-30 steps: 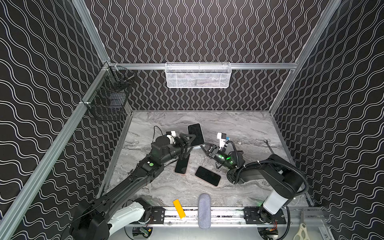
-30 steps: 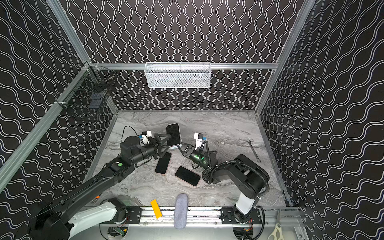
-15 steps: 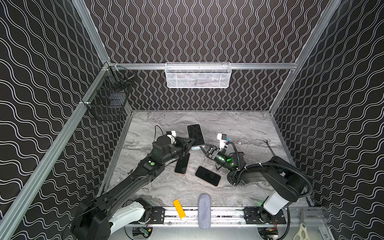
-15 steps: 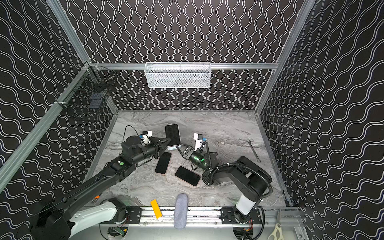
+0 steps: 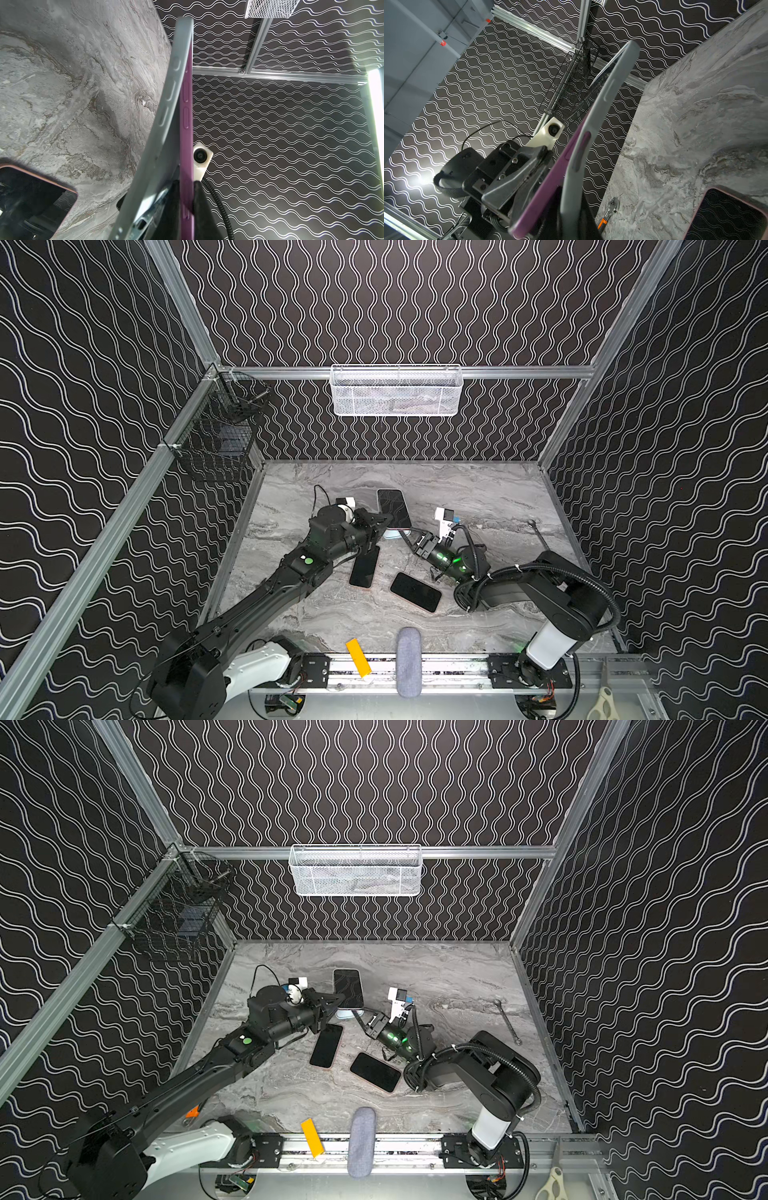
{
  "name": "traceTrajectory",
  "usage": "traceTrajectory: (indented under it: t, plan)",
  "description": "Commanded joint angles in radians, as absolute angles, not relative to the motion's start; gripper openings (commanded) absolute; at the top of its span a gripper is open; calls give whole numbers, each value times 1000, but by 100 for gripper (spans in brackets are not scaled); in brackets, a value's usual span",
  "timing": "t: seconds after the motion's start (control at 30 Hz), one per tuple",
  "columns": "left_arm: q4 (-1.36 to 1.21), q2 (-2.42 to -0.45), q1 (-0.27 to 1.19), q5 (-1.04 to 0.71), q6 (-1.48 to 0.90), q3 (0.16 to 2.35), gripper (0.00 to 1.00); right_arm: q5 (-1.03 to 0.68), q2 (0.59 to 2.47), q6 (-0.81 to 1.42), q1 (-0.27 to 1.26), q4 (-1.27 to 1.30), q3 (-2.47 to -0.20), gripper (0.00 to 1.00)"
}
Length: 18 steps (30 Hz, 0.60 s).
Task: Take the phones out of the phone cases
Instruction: 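Pull the mint case off with the right gripper while the left holds the phone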
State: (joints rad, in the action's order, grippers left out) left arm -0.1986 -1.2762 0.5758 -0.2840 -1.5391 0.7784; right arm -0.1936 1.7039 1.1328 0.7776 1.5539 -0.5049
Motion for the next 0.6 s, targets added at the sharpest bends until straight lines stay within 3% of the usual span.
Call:
traceTrajectory:
  t: [0.0, 0.57]
  plan:
    - [-261, -1269, 574, -331, -1528, 812, 0, -210, 1712, 1089, 767, 1588, -502, 4]
    - [-265, -1186, 576, -355, -1552, 815, 0, -281, 1684, 1013, 521, 1496, -426, 4]
